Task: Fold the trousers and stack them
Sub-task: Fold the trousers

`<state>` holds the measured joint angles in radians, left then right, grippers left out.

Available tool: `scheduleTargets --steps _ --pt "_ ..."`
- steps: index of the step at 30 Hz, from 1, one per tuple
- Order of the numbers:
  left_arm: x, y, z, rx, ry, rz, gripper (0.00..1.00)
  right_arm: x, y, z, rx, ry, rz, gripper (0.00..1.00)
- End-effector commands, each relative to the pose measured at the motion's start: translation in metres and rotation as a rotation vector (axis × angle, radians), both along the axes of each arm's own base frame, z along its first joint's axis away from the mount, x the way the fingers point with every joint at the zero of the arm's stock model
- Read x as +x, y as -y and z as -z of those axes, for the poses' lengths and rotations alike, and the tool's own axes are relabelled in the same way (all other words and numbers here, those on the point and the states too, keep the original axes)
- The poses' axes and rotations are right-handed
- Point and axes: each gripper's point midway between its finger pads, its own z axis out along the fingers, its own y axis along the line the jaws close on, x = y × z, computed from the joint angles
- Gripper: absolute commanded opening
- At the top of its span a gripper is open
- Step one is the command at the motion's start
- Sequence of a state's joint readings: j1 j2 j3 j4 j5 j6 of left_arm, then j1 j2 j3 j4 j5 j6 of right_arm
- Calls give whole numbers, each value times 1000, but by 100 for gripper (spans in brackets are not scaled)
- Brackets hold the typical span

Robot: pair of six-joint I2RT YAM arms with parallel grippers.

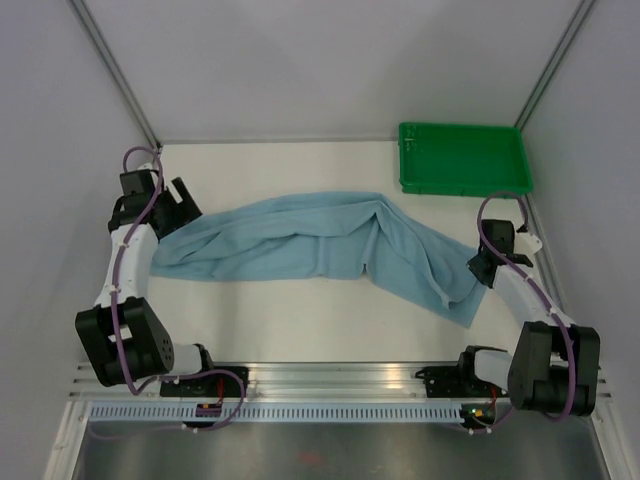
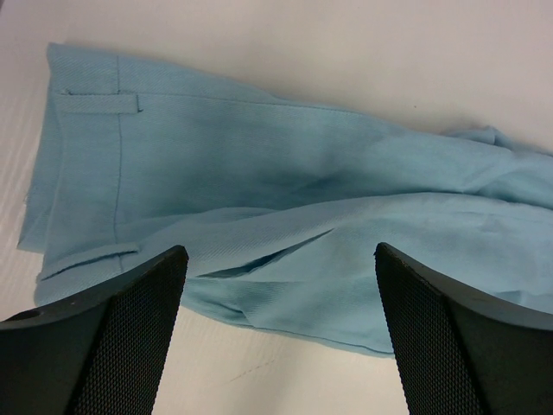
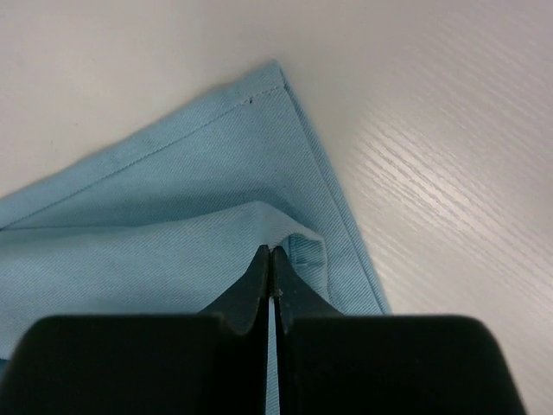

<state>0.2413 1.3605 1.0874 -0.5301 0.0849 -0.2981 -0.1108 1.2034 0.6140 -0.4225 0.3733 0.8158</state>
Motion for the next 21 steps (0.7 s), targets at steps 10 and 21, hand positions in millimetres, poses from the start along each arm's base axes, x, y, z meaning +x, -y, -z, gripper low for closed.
scheduleTargets --steps 10,21 --pt "-11 -29 -11 39 23 -80 94 52 80 -126 -261 173 -90 0" --pt "-21 -44 -16 -45 36 -200 89 41 23 -35 31 51 -301 9"
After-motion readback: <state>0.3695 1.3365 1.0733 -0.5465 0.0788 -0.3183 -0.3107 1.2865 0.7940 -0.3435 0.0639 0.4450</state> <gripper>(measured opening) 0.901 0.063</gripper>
